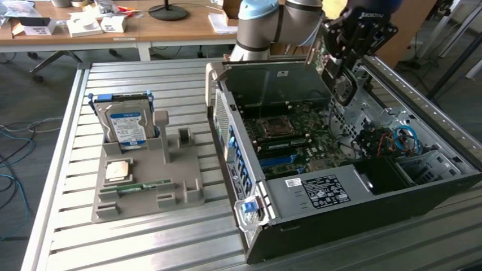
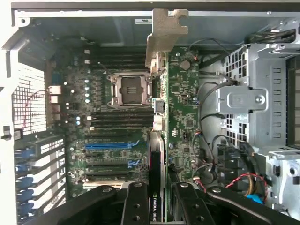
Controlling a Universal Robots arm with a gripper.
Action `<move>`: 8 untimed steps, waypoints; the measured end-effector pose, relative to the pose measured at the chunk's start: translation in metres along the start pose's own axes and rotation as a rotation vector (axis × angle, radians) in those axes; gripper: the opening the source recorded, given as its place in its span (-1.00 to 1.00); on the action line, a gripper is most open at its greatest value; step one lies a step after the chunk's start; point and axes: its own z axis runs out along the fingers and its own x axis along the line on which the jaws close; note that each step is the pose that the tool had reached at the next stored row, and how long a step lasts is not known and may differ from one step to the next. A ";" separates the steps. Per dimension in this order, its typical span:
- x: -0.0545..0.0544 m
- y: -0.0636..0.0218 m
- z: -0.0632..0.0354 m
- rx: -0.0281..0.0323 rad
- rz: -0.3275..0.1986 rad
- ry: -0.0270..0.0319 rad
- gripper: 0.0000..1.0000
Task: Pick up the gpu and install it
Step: 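Pick up the gpu and move the gpu toward the slot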
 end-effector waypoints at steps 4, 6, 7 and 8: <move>-0.008 0.0004 0.0003 -0.0005 -0.003 0.0002 -0.47; -0.011 0.0006 0.0003 -0.0005 -0.004 0.0002 -0.47; -0.012 0.0006 0.0003 -0.0004 -0.005 0.0002 -0.47; -0.012 0.0006 0.0004 -0.0005 -0.005 0.0003 -0.47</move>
